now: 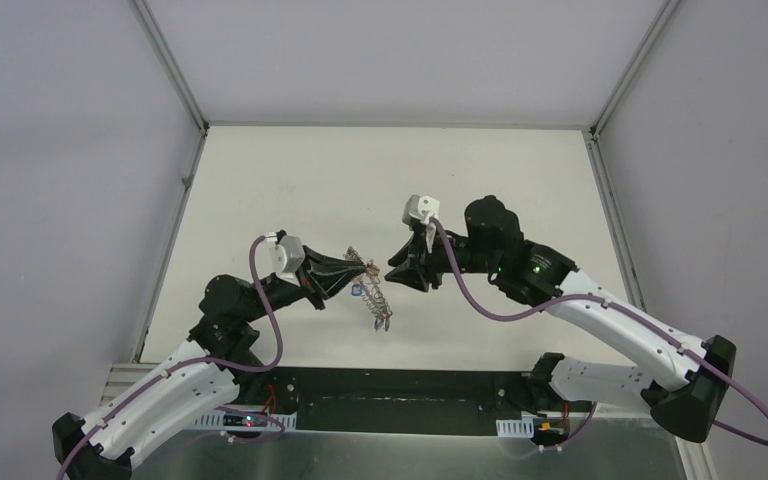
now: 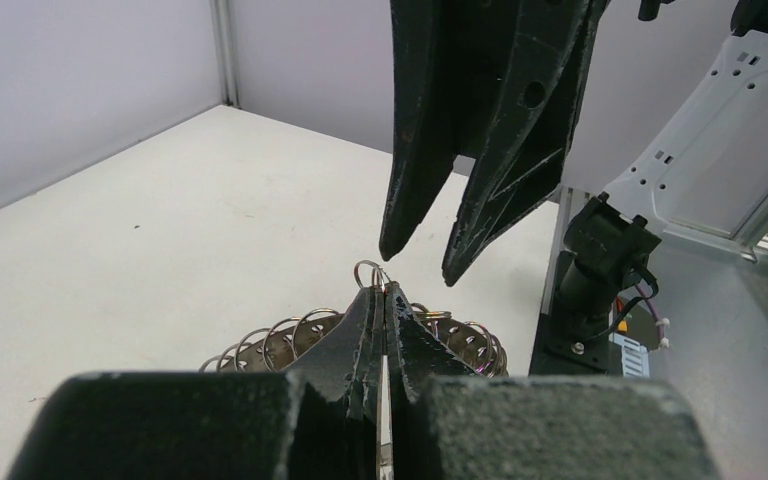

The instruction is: Put the keys on the keyring

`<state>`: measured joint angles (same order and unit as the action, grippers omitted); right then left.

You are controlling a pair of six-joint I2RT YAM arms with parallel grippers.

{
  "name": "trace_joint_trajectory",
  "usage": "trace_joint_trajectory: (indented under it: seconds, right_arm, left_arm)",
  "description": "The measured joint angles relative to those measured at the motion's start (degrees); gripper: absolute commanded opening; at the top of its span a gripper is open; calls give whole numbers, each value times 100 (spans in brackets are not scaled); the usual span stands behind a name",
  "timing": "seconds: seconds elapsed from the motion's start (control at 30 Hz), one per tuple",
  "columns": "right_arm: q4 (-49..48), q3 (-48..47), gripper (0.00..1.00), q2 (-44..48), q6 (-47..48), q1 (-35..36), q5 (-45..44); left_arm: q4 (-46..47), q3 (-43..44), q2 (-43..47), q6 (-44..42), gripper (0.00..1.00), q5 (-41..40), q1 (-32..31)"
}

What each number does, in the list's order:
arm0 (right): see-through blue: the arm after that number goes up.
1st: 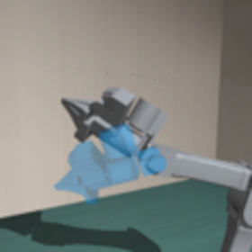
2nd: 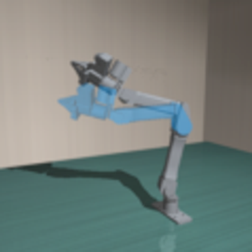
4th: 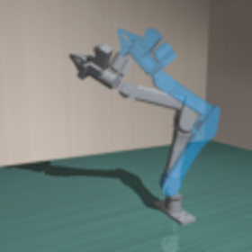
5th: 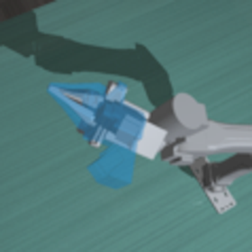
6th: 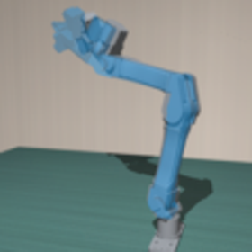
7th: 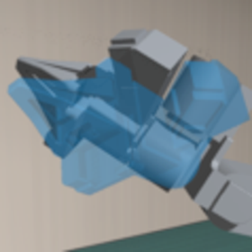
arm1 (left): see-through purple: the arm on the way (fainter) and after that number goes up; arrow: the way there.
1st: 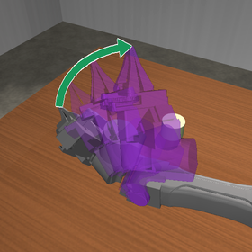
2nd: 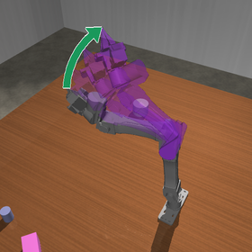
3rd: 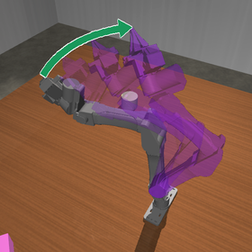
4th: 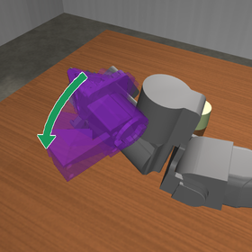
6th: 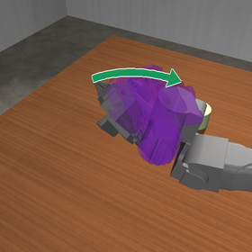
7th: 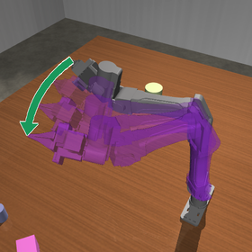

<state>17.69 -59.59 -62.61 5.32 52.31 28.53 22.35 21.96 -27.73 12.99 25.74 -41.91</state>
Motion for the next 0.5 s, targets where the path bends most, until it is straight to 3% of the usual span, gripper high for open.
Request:
trace_joint_trajectory:
  seconds: [0.17, 0.5]
  right_arm:
    - [-345, 138, 45, 166, 422, 0, 374]
    - [-472, 74, 39, -79, 802, 0, 651]
  left_arm:
    - [0, 0, 0, 4, 0, 26, 0]
    - [-4, 2, 0, 9, 0, 33, 0]
